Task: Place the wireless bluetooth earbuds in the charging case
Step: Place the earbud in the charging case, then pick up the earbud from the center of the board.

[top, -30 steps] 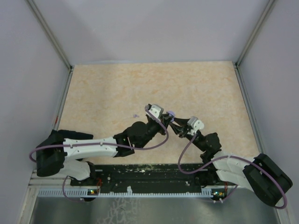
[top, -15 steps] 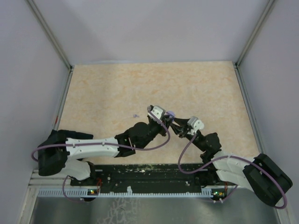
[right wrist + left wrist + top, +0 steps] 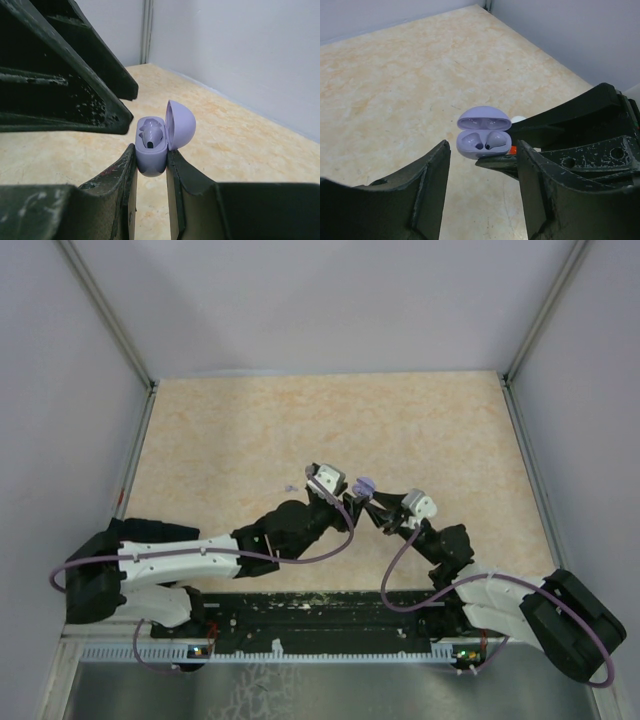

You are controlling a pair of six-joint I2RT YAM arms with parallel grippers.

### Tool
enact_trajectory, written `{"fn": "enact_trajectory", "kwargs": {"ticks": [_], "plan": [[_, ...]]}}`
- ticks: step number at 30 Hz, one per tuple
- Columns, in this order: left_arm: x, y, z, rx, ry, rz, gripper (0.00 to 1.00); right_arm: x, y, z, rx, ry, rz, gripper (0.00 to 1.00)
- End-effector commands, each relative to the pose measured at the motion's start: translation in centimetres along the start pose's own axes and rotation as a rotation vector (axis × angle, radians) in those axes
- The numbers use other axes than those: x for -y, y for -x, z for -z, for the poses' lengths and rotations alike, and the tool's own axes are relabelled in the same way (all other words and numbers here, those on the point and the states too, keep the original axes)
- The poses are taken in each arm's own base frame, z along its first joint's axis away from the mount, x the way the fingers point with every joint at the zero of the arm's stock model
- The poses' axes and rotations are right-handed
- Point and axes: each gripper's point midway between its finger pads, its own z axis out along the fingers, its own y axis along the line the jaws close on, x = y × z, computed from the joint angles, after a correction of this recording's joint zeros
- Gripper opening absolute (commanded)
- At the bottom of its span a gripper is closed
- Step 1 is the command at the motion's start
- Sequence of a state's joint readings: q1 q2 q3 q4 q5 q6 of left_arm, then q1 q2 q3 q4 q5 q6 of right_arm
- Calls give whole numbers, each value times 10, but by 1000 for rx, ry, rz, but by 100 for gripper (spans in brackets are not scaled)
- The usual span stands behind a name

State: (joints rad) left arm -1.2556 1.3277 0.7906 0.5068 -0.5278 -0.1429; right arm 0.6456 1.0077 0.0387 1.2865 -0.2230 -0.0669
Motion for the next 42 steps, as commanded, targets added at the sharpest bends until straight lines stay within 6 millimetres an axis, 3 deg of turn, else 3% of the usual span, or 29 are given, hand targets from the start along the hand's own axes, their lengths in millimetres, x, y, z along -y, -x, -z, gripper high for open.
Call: {"fn": "enact_trajectory", "kwargs": {"ticks": [1, 8, 12, 20, 28, 33, 39, 42], "plan": [[-22, 9, 13, -66, 112, 23, 62, 4, 15, -2, 57, -21, 7, 0], [-66, -6, 29, -159, 225, 62, 64, 6, 12, -2, 46, -30, 8, 0], [-98, -27, 29, -256, 262, 131, 67, 6, 9, -3, 38, -27, 6, 0], [-165, -66, 12, -413, 362, 194, 69, 6, 5, -3, 24, -26, 11, 0], [-218, -109, 0, -559, 534, 227, 68, 6, 3, -4, 14, -27, 20, 0], [-234, -128, -17, -597, 523, 235, 66, 6, 3, -5, 13, -21, 23, 0], [-233, -142, -42, -673, 455, 212, 65, 5, -5, -5, -17, -17, 21, 0], [-231, -154, -45, -731, 443, 219, 64, 6, -5, -5, -19, -19, 21, 0]]}}
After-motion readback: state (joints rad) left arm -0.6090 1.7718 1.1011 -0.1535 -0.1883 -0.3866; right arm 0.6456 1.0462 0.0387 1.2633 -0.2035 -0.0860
